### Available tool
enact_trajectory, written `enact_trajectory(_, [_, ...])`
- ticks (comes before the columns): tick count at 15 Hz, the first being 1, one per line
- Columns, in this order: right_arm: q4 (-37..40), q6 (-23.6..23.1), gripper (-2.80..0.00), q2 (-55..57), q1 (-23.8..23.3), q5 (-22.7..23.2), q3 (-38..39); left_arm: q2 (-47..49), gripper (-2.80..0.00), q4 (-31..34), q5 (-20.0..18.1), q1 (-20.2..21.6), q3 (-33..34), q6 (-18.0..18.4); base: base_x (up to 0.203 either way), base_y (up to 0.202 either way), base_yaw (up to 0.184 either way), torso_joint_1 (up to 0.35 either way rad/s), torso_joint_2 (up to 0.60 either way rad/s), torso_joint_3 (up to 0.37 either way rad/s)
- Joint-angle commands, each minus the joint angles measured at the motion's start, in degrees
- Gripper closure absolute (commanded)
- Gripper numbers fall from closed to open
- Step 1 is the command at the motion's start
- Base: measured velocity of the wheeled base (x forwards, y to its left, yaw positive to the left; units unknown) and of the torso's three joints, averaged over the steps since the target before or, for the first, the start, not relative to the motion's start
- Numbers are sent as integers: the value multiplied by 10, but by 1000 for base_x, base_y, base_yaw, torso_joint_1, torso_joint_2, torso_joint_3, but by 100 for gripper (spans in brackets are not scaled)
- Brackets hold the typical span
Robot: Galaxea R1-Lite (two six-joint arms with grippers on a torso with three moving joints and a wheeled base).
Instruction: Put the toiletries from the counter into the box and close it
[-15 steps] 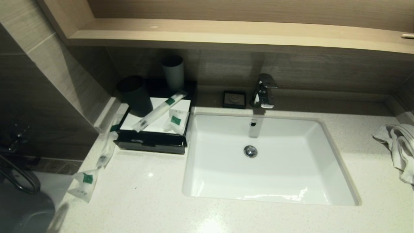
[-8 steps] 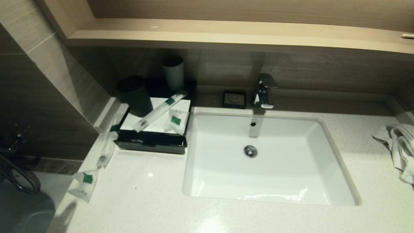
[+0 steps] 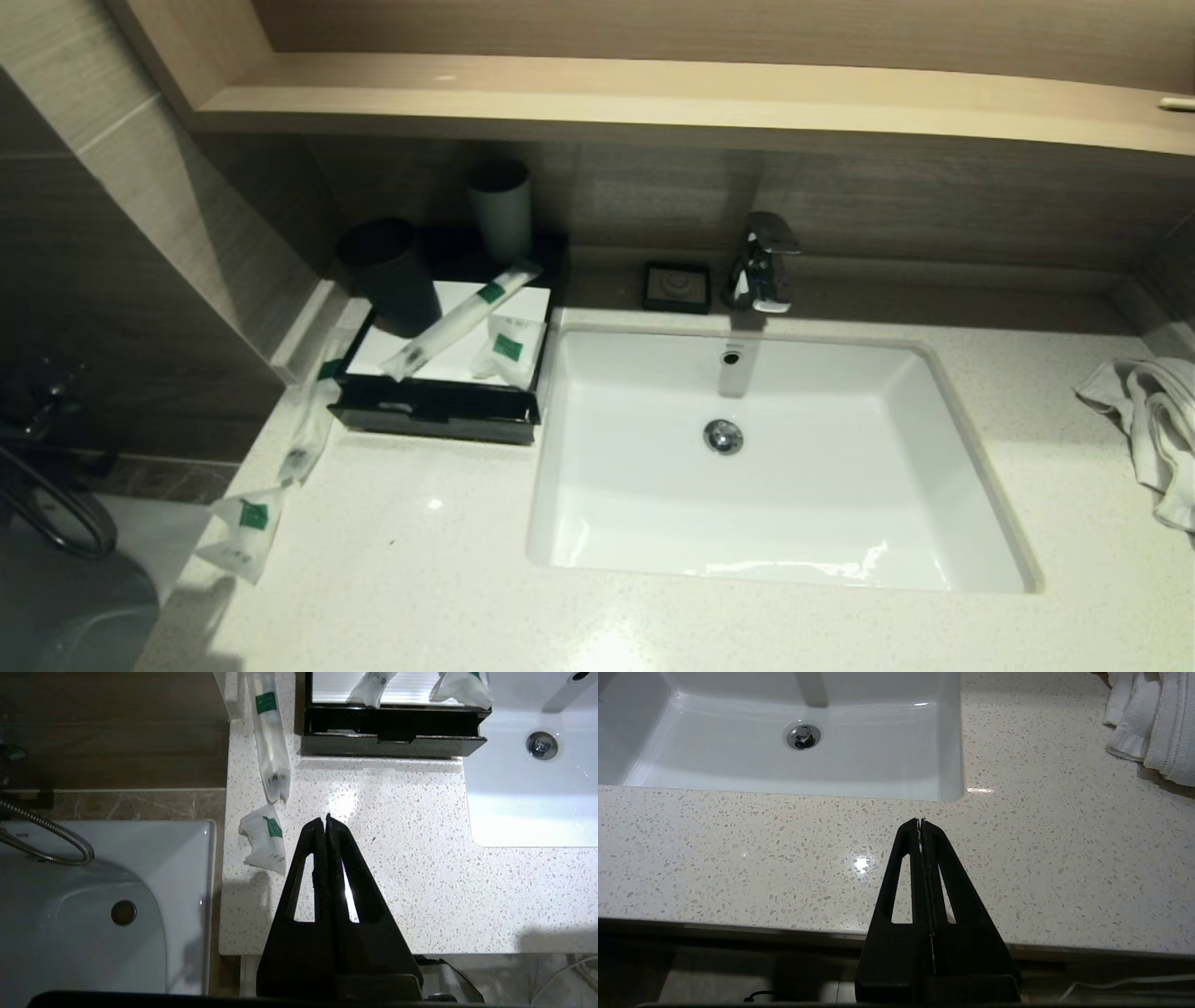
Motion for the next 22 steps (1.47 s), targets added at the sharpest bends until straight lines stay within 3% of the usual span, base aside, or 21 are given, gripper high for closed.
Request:
enact_trajectory(1, [0,0,0,0,0,0,0,36,0,0,0,0,12,-4,0,0,0,0,0,0])
enact_trajectory(5, [0,0,0,0,0,0,0,90,0,-12,0,-1,15,-28,0,0,0,0,0,0])
enact_trajectory(11, [0,0,0,0,0,0,0,151,0,-49,13,-1,15,-33,0,0,0,0,0,0])
enact_trajectory(16, [0,0,0,0,0,1,0,194,0,-106,112,-88,16,-64,0,0,0,0,0,0])
enact_trajectory(22, [0,0,0,0,0,0,0,245,0,-117,174,-179,9,-118,0,0,0,0,0,0])
